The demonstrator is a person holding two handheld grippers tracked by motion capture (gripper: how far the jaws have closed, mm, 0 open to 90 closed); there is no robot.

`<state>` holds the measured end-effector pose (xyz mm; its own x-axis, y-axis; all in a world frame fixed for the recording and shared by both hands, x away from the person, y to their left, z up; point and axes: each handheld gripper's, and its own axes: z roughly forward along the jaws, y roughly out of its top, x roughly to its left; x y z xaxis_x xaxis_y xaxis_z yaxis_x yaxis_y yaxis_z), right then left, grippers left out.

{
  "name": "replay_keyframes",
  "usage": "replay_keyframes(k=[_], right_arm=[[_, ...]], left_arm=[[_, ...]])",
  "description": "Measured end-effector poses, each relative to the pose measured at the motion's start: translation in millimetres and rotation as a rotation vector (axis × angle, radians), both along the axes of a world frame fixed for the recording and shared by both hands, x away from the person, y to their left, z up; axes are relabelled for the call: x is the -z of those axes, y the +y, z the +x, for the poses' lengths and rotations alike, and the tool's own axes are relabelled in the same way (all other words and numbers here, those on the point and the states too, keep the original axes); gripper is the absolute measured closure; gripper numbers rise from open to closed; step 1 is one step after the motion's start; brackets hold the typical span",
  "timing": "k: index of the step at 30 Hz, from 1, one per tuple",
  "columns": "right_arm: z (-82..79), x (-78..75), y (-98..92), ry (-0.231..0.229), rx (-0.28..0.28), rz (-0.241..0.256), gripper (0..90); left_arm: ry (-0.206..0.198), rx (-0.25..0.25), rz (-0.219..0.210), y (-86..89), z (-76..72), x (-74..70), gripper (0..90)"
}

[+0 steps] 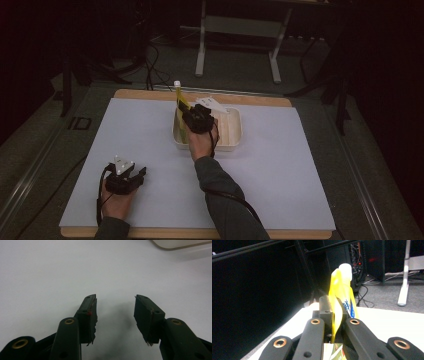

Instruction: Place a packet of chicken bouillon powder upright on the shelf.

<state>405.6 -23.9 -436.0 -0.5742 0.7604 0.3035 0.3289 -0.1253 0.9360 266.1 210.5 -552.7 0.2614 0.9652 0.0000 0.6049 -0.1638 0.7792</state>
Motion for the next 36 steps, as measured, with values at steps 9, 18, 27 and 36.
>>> replay_keyframes(k=[9, 18, 27, 36], right_arm=[[1.0, 6.5, 9.9, 0.034, -0.037, -0.053, 79.7], [-1.2, 14.4, 9.4, 0.1, -0.091, -0.101, 56.7], [-2.7, 14.3, -1.7, 0.138, -0.169, -0.175, 45.1], [-11.4, -2.7, -16.0, 0.131, -0.216, -0.242, 44.0]], left_arm=[[0.001, 0.001, 0.001, 0.0, 0.2, 0.0, 53.2], [0.003, 0.0, 0.006, -0.3, 0.4, 0.1, 52.9], [0.008, 0.0, 0.006, -0.7, 0.8, 0.3, 52.7], [0.007, -0.002, 0.005, -0.5, 0.9, 0.3, 52.6]])
